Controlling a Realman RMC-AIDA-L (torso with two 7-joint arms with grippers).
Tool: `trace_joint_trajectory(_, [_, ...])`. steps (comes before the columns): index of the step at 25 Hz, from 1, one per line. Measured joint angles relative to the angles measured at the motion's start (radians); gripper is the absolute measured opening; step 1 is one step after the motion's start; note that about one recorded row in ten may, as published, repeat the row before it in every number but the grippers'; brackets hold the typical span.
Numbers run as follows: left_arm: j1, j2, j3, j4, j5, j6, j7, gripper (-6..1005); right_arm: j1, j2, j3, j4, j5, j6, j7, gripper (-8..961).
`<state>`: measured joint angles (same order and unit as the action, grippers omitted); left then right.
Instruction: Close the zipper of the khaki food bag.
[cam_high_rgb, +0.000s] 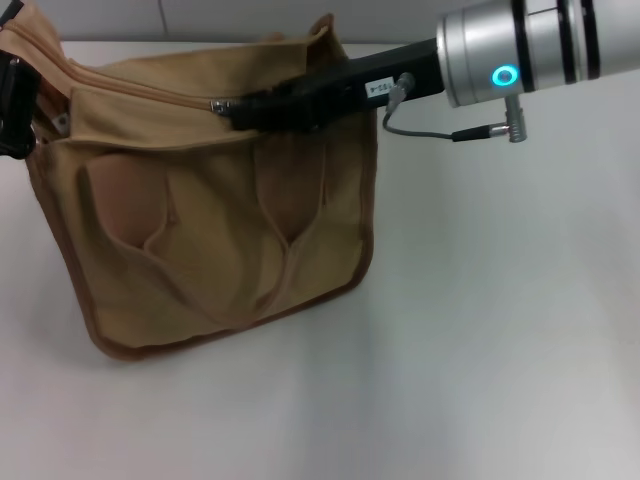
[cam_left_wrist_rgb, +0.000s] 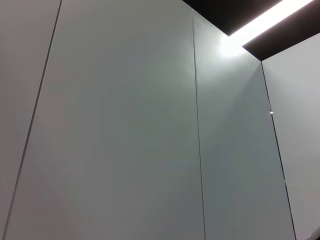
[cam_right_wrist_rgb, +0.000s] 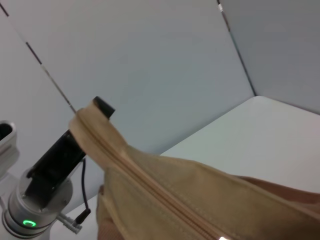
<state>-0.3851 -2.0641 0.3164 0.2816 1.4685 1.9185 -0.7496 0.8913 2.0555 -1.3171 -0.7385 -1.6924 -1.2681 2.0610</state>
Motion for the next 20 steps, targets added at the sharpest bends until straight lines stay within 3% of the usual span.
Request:
trace_joint_trajectory(7, [-0.002,0.002,-0.002,0.002,0.0,0.002,-0.012,63,0.016,0.014,-0.006,-0.032,-0.07,-0.001,0.065,263])
trace_joint_trajectory(12, [0.004,0.002,-0.002,0.002,0.0,0.01,-0.013,64,0.017,0.024,-0.006,-0.066,-0.122,-0.001,0.089,208])
trace_joint_trajectory(15, [0.006,0.003,-0.006,0.002,0.0,0.011,-0.013,64,0.003,0.025,-0.007,-0.091,-0.123,-0.005,0.089,85])
trace_joint_trajectory(20, [0.011,0.003,-0.01,0.002,-0.001,0.013,-0.011,65,-0.051,0.028,-0.007,-0.155,-0.119,-0.009,0.072,52])
